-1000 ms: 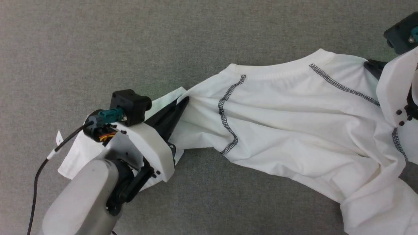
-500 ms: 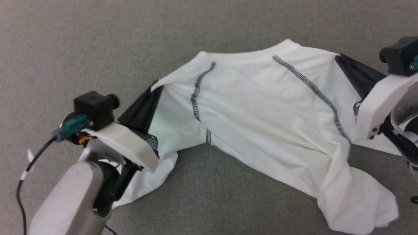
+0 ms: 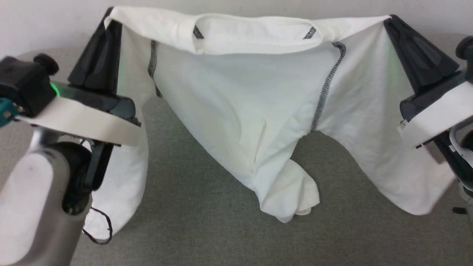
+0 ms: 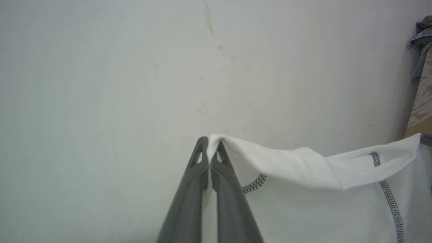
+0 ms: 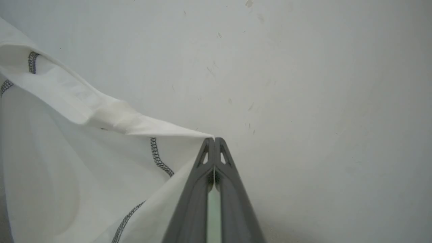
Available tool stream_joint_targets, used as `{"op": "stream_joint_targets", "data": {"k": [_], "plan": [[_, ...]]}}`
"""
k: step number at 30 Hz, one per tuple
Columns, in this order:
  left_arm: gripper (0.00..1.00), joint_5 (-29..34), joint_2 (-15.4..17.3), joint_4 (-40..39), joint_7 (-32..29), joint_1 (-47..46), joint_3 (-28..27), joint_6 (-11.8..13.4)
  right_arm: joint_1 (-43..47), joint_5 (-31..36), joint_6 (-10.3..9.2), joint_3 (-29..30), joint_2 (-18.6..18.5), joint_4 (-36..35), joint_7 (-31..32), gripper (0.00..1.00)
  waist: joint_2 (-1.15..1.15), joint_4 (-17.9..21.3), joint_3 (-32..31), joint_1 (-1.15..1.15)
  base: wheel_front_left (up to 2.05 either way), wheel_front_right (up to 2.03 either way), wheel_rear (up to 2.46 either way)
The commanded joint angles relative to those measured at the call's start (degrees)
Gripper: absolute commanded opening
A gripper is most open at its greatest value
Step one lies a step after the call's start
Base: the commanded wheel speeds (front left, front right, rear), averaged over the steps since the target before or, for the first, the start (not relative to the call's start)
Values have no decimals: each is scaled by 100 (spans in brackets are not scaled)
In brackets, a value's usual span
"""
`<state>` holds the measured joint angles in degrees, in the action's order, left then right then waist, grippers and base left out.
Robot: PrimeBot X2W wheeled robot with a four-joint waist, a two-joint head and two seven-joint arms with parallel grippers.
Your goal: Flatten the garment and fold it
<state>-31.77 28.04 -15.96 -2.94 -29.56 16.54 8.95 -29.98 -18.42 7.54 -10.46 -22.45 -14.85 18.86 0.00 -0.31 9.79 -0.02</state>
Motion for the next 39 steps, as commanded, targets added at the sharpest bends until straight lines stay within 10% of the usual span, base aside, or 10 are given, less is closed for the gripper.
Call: {"op": "stream_joint_targets", "data": {"k": [1,11,20,30,39], "plan": [[0,4,46,-49,-49,-113,-19,6,-74,18,-5,14,41,-62,36,0,0,145,-153,2,0,0,0],[0,-277,257,-3,-1072,-1142,122,-254,-922,-56,-5,-118,-151,-213,721,0,0,206,237,2,0,0,0],[0,152,230,1628,-1505,-3758,187,-465,-3562,426,-5,-515,-434,1452,743,0,0,295,1185,2,0,0,0],[0,761,-288,3315,-353,-6370,159,-501,-6354,1517,-5,-907,-257,3413,-189,0,0,291,2329,2,0,0,0],[0,989,-468,3977,562,-6943,383,-787,-7339,1933,-5,-1552,-173,4439,-885,0,0,285,3163,2,0,0,0]]}}
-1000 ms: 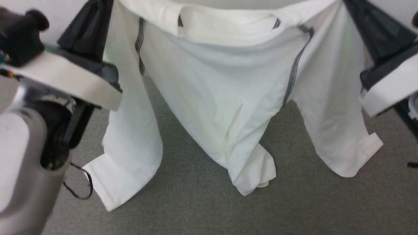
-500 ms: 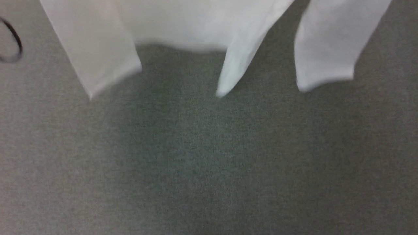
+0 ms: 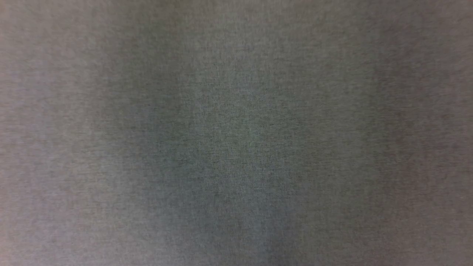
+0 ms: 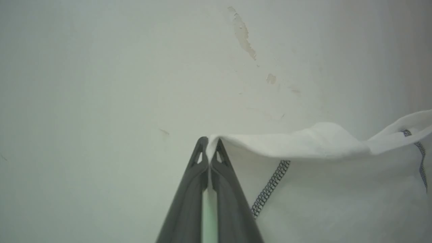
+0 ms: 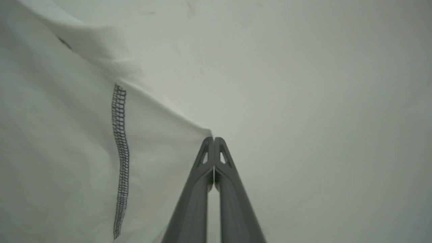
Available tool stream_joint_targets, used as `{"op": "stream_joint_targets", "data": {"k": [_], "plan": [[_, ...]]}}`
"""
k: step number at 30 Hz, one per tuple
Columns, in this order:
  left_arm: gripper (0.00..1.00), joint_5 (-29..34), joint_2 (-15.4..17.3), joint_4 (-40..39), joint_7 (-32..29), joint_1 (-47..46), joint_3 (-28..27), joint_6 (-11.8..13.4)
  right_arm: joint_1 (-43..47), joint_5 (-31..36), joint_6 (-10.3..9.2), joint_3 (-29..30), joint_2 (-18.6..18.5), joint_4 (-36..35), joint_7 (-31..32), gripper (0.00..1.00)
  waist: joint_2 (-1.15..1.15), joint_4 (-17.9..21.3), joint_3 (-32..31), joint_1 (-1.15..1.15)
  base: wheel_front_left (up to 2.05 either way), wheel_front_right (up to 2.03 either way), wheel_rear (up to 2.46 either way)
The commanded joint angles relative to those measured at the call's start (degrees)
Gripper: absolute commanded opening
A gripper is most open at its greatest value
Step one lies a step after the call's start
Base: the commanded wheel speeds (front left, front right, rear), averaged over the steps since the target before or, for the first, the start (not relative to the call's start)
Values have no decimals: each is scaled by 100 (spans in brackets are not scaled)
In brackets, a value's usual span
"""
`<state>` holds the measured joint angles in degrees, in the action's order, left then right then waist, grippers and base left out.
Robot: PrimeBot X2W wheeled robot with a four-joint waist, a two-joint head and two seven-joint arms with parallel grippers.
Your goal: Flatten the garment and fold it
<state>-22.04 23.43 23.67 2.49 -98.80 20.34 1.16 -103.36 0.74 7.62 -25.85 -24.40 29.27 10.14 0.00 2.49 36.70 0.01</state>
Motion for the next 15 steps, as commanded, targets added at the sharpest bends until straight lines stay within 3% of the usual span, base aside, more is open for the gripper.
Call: {"op": "stream_joint_targets", "data": {"k": [1,8,15], "plan": [[0,-6,-10,51,94,14,13,-58,12,-2,-13,-63,33,88,-99,0,0,6,549,-1,0,0,0],[0,-245,43,-45,459,636,46,-339,549,-259,-13,-224,55,52,-650,0,0,-37,581,-1,0,0,0],[0,-658,241,-1048,364,2037,39,-401,1914,-606,-13,-30,-48,-1089,-807,0,0,-58,12,-1,0,0,0]]}}
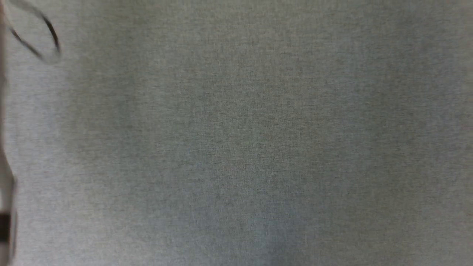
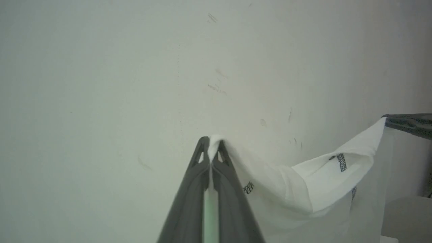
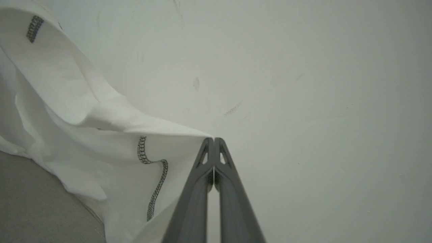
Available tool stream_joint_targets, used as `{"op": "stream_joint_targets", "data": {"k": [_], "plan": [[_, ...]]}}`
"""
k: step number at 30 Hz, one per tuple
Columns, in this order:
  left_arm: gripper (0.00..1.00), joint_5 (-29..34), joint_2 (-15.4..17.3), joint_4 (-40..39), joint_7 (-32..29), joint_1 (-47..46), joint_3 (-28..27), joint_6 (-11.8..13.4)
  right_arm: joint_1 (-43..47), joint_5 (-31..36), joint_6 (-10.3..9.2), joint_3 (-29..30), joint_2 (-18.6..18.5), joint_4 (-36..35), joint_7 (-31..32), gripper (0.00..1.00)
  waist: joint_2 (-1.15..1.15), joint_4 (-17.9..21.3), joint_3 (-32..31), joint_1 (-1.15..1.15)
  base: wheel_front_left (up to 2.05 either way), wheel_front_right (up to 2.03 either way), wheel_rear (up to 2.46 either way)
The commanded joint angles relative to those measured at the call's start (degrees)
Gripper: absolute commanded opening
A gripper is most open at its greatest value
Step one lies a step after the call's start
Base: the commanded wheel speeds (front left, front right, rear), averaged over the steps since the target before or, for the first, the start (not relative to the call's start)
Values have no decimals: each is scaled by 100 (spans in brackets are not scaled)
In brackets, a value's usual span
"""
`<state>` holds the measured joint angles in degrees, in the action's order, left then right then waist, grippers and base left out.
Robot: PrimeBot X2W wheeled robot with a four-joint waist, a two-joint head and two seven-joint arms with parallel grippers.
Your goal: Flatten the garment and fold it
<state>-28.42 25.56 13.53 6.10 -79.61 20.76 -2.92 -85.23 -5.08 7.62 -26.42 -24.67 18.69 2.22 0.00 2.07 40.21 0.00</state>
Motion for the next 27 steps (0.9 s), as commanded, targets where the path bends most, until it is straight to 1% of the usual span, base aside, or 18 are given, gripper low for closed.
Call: {"op": "stream_joint_targets", "data": {"k": [1,6,11,15,19,22,24,27], "plan": [[0,-67,79,-256,-34,391,0,36,369,-70,-13,95,-29,-252,22,0,0,-10,-435,0,0,0,0],[0,-224,295,-1447,-81,1862,-12,334,1870,-107,-13,511,-33,-1438,311,0,0,6,-955,0,0,0,0],[0,-202,490,-2486,-71,3244,43,715,3496,-21,-13,1036,202,-2682,653,0,0,16,-1422,0,0,0,0],[0,-152,645,-3119,-45,4235,89,1002,4681,76,-13,1403,429,-3381,795,0,0,6,-1677,0,0,0,0],[0,-244,656,-3454,-62,5196,264,1211,5755,144,-13,1771,669,-3769,802,0,0,-27,-1868,0,0,0,0],[0,-290,658,-3525,-93,5894,468,1346,6522,160,-13,1982,896,-3954,789,0,0,-26,-2018,0,0,0,0],[0,-334,654,-3489,-114,6305,618,1402,7008,146,-13,2058,1021,-4051,796,0,0,-24,-2122,0,0,0,0],[0,-373,719,-3355,-235,6785,888,1381,7640,75,-13,2098,1154,-4122,856,0,0,-17,-2247,0,0,0,0]]}}
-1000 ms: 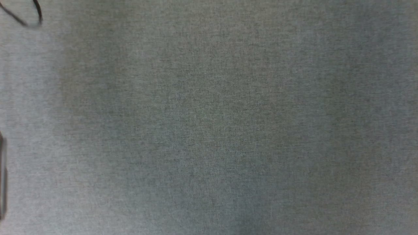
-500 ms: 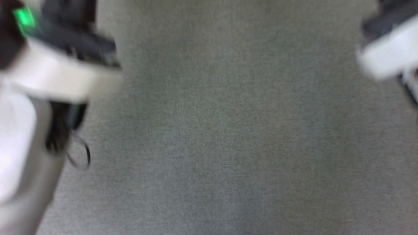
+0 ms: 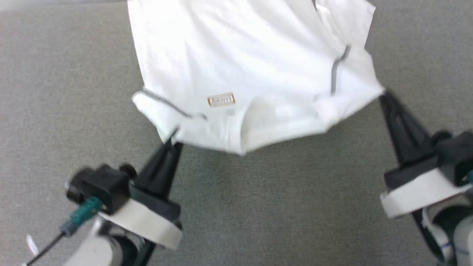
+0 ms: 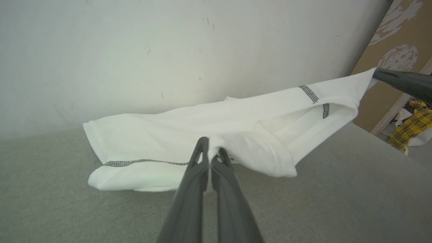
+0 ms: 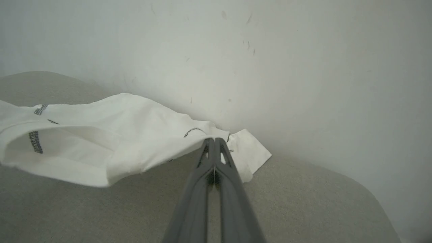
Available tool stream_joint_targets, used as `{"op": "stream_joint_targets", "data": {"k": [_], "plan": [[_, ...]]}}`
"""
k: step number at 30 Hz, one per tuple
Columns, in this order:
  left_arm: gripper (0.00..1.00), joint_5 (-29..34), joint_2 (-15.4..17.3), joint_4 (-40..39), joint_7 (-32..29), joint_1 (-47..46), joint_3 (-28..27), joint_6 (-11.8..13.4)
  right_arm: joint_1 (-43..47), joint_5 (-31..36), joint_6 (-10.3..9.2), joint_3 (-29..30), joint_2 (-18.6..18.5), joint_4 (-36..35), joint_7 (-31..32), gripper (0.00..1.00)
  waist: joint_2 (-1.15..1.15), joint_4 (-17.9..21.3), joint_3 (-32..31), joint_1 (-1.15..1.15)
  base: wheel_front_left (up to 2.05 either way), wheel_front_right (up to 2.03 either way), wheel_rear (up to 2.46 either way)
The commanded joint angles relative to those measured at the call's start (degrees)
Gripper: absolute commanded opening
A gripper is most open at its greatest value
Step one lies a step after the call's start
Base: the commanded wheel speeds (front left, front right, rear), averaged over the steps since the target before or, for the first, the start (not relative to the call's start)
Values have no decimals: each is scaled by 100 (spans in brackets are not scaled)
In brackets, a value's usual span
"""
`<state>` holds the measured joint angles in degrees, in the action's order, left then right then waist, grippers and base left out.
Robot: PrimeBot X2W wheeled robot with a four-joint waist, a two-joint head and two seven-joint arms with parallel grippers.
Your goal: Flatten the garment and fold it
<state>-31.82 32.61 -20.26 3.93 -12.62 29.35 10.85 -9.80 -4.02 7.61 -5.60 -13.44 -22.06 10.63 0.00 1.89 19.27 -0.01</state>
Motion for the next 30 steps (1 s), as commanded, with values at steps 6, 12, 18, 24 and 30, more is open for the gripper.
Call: {"op": "stream_joint_targets", "data": {"k": [6,12,18,24,30], "plan": [[0,-241,90,209,-215,647,304,-48,933,-218,-12,-66,60,15,256,0,0,1,-422,1,0,0,0],[0,-450,214,233,-517,914,437,-94,1449,-399,-12,-146,13,84,566,0,0,-11,-649,1,0,0,0],[0,-872,409,146,-1070,1307,628,-166,1889,-659,-12,-248,-148,62,1115,0,0,37,-861,1,0,0,0],[0,-1177,535,29,-1458,1652,785,-139,2388,-968,-12,-222,-340,-121,1965,0,0,79,-1118,1,0,0,0],[0,-1362,638,-142,-1756,1905,916,-69,2791,-1215,-12,-230,-475,-428,2654,0,0,112,-1255,1,0,0,0]]}}
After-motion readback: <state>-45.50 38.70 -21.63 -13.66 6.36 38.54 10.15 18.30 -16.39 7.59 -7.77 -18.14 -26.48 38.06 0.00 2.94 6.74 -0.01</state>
